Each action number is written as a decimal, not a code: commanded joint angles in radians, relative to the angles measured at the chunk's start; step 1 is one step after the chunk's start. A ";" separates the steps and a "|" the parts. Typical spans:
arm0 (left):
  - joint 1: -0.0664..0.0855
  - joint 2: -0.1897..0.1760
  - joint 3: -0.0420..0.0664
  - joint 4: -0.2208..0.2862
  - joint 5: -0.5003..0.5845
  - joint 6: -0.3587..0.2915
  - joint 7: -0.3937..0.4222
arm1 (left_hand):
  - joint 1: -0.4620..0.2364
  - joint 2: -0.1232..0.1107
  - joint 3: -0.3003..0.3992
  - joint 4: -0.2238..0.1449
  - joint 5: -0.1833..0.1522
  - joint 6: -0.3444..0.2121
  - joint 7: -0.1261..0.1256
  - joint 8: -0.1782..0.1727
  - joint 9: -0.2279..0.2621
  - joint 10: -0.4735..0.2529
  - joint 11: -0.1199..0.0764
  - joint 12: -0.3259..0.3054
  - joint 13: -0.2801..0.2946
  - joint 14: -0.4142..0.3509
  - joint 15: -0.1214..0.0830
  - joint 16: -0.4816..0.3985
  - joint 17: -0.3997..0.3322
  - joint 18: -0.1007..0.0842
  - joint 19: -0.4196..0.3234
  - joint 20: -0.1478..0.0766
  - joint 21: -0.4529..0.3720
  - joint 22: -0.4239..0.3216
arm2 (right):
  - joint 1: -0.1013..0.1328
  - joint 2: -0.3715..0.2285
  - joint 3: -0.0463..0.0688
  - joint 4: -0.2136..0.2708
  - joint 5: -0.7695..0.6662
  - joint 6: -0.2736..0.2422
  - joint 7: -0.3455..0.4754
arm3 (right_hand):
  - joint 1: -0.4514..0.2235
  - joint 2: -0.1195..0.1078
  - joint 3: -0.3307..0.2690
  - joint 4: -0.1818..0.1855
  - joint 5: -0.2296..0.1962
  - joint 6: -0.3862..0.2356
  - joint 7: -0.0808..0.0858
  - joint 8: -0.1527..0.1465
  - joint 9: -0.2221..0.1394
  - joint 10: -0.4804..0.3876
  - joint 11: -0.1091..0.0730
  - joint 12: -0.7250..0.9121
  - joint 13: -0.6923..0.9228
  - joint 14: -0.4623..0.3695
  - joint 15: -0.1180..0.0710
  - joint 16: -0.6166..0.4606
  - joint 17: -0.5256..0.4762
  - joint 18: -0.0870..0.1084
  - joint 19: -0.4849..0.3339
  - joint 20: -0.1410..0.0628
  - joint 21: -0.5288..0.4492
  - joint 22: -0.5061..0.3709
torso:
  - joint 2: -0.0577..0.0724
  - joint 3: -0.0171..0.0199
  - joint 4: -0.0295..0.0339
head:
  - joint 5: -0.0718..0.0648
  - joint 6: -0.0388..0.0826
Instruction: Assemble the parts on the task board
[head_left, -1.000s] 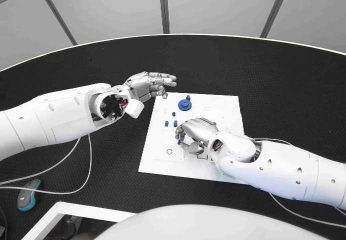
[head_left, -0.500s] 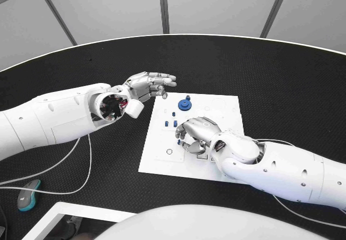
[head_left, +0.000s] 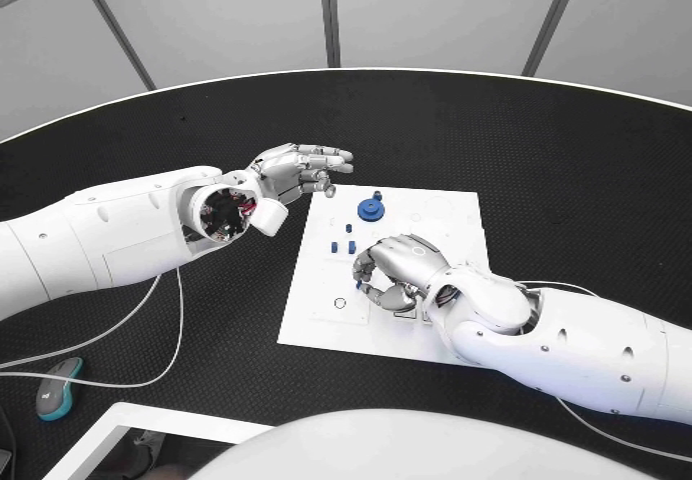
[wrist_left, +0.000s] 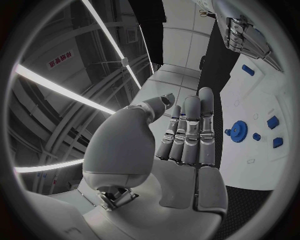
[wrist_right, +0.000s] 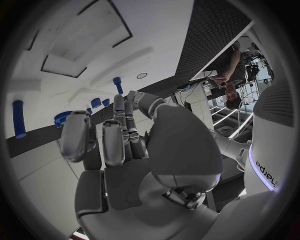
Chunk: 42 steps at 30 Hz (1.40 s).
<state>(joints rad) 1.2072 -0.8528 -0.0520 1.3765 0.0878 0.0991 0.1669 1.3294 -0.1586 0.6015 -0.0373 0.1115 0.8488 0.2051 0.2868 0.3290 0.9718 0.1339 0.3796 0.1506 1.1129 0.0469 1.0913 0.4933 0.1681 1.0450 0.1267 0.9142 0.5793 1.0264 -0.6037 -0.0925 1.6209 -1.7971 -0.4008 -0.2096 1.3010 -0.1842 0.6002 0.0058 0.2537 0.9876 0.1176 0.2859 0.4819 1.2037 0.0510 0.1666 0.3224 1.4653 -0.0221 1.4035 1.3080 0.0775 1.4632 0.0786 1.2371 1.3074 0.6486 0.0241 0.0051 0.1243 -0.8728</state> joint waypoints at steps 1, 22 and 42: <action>0.000 0.000 0.000 -0.001 0.000 0.000 0.000 | 0.008 0.000 -0.006 0.002 -0.001 -0.009 0.001 -0.005 -0.001 -0.005 -0.001 0.007 0.002 -0.008 0.002 0.004 -0.001 0.017 -0.001 0.006 -0.003 -0.001 | 0.000 -0.002 0.000 0.001 0.000 0.011 0.002 | 0.014 0.010 -0.001 -0.008 -0.001 0.025 -0.004 0.012 0.005 0.007 -0.005 0.010 0.006 0.052 -0.009 0.003 0.011 -0.012 0.026 -0.009 0.007 0.108 | -0.001 -0.0002 -0.0005 | 0.002 0.000; 0.000 0.003 0.000 -0.004 0.000 0.002 -0.002 | 0.008 0.000 -0.006 0.002 -0.001 -0.009 0.001 -0.005 -0.001 -0.005 -0.001 0.007 0.002 -0.008 0.002 0.004 -0.001 0.017 -0.001 0.006 -0.003 -0.001 | 0.000 0.029 -0.001 -0.043 0.000 0.067 -0.011 | 0.010 0.024 -0.005 -0.005 -0.010 0.028 -0.002 0.005 0.007 -0.012 -0.001 0.005 0.006 0.049 -0.008 -0.003 0.004 -0.011 0.023 -0.011 -0.004 0.105 | 0.000 -0.0001 0.0005 | 0.004 0.000; 0.000 0.003 0.000 -0.005 0.000 0.004 -0.007 | 0.010 0.002 -0.007 0.003 -0.001 -0.009 0.002 -0.005 -0.001 -0.008 -0.001 0.009 0.002 -0.010 0.002 0.006 -0.002 0.017 -0.002 0.006 -0.004 -0.002 | 0.000 0.060 0.000 -0.080 0.000 0.074 -0.013 | 0.012 0.024 0.002 -0.009 -0.007 0.005 0.006 -0.019 0.000 -0.039 0.007 -0.008 -0.002 0.047 -0.002 -0.006 -0.002 -0.010 0.020 -0.006 -0.011 0.103 | 0.001 -0.0010 0.0013 | 0.004 0.000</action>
<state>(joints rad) 1.2073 -0.8495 -0.0521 1.3712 0.0878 0.1029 0.1604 1.3295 -0.1586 0.5988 -0.0345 0.1115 0.8451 0.2088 0.2868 0.3290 0.9718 0.1338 0.3871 0.1522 1.1094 0.0504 1.0913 0.4917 0.1681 1.0450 0.1267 0.9143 0.5795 1.0263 -0.5451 -0.0928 1.5433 -1.7971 -0.3285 -0.2223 1.3093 -0.1674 0.5975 -0.0026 0.2486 1.0015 0.1234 0.2728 0.4824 1.1711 0.0609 0.1631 0.3218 1.4651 -0.0289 1.4033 1.3073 0.0775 1.4669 0.0749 1.2312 1.3073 0.6492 0.0233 0.0059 0.1277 -0.8728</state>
